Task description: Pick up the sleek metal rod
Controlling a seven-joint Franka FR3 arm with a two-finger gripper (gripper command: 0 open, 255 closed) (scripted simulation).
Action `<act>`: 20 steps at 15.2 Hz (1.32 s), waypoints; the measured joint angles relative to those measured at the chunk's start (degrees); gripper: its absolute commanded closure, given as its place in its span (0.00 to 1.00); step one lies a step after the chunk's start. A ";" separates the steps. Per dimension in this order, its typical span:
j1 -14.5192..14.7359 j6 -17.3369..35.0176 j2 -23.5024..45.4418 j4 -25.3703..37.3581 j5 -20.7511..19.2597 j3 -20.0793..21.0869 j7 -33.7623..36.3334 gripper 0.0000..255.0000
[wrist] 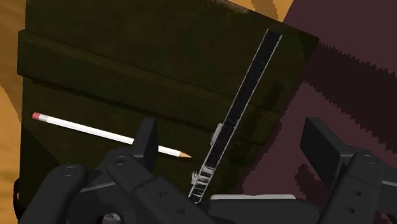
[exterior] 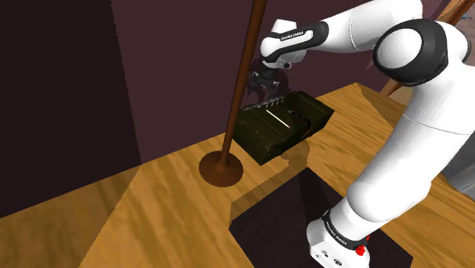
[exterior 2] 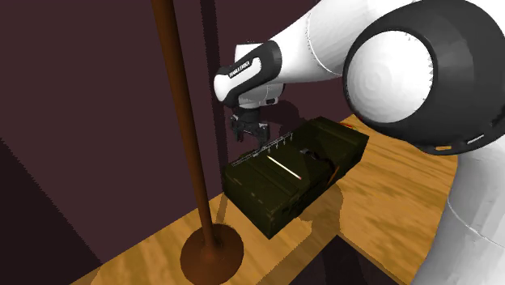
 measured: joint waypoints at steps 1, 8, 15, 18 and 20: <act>-0.42 0.30 1.36 1.05 -0.05 -0.60 1.11 0.00; -2.60 0.45 12.79 12.23 0.36 -4.39 9.98 0.00; -3.41 3.82 16.51 12.55 0.83 -5.32 11.86 0.00; -3.37 5.04 17.43 12.24 0.90 -5.25 11.99 1.00; -3.38 5.30 17.53 12.09 0.91 -5.24 11.98 1.00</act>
